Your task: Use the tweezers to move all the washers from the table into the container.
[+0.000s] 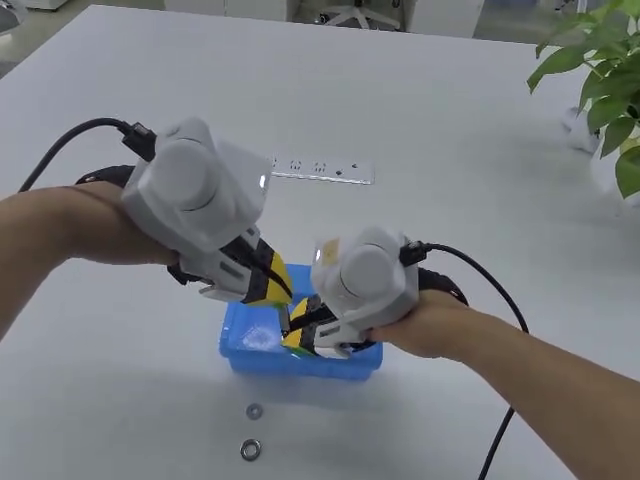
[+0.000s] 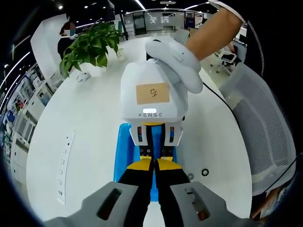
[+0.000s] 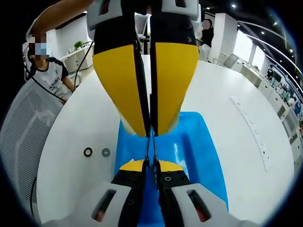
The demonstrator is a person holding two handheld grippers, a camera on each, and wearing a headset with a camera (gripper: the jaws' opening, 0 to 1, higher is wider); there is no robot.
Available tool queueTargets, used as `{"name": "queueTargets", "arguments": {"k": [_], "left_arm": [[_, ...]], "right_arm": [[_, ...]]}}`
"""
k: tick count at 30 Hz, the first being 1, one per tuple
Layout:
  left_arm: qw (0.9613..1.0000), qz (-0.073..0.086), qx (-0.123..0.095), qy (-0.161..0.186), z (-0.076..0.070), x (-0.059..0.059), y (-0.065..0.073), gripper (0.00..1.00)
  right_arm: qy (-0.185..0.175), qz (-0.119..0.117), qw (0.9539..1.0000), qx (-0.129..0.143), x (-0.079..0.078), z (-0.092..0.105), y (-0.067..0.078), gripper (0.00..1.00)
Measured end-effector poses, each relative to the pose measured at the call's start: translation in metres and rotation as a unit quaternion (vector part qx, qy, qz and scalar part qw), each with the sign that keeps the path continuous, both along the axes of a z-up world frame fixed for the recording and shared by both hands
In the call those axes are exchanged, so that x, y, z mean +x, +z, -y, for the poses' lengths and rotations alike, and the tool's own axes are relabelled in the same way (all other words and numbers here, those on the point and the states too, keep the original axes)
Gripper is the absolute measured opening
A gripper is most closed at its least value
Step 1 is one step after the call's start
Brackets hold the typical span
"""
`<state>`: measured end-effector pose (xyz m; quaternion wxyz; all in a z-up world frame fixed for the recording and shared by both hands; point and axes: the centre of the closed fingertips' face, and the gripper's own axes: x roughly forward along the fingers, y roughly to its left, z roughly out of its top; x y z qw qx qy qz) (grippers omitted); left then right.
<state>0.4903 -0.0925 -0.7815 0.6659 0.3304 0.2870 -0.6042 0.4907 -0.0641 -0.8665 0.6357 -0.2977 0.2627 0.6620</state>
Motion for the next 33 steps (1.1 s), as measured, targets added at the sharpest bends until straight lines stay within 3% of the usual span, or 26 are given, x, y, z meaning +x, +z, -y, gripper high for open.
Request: {"name": "queueTargets", "arguments": {"k": [13,33], "left_arm": [[1.0,0.007,0.001,0.0,0.0,-0.002,0.006,0.06],[0.9995,0.03,0.0,-0.001,0.0,-0.013,0.046,0.05]], "right_arm": [[-0.002,0.007,1.0,0.002,0.0,0.001,0.006,0.11],[0.0,0.042,0.9989,0.019,-0.005,-0.001,0.048,0.11]]}}
